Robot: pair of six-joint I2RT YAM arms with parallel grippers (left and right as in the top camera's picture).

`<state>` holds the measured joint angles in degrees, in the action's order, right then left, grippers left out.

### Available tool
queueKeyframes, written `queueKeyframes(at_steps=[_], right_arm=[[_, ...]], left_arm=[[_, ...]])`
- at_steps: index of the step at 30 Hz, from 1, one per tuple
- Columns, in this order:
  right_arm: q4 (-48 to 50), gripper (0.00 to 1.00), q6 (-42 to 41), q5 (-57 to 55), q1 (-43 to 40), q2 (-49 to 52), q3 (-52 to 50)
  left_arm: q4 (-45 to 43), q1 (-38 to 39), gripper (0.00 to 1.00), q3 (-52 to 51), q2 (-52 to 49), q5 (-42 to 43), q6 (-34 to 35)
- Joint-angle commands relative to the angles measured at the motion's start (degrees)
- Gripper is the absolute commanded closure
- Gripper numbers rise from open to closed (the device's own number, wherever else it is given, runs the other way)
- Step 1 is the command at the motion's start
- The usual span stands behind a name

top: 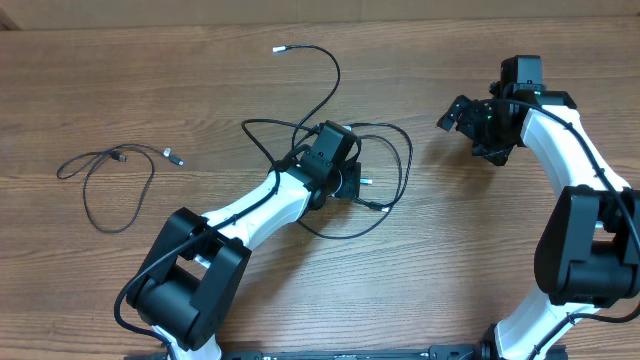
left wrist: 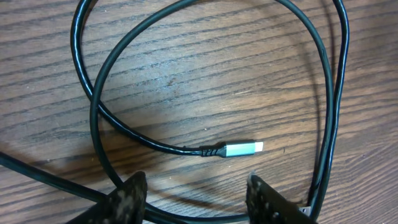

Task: Untangle cables

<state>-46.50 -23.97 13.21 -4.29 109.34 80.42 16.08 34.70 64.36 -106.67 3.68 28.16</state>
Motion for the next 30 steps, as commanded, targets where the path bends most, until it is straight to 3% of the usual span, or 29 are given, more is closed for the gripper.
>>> queueKeyframes(at_steps=[1,3,5,16,30], right_arm=[[0.1,0.0,0.0,-0.3,0.0,-1.4,0.9],[0.1,0.0,0.0,-0.3,0.0,-1.4,0.9],[0.1,0.0,0.0,-0.3,0.0,-1.4,0.9],[0.1,0.0,0.0,-0.3,0.0,-1.4,0.9],[0.1,0.0,0.0,-0.3,0.0,-1.4,0.9]], left_arm=[[0.1,0.2,0.55,-0.1,-0.9,0.4,-0.7],[0.1,0.2,0.69,-0.1,-0.9,0.4,-0.7],[0.1,0.2,0.73,-0.1,-0.9,0.4,-0.7],[0.1,0.2,0.77,-0.1,-0.9,0.4,-0.7],[-0.1,0.2,0.51,-0.1,-0.9,0.2,-0.7]])
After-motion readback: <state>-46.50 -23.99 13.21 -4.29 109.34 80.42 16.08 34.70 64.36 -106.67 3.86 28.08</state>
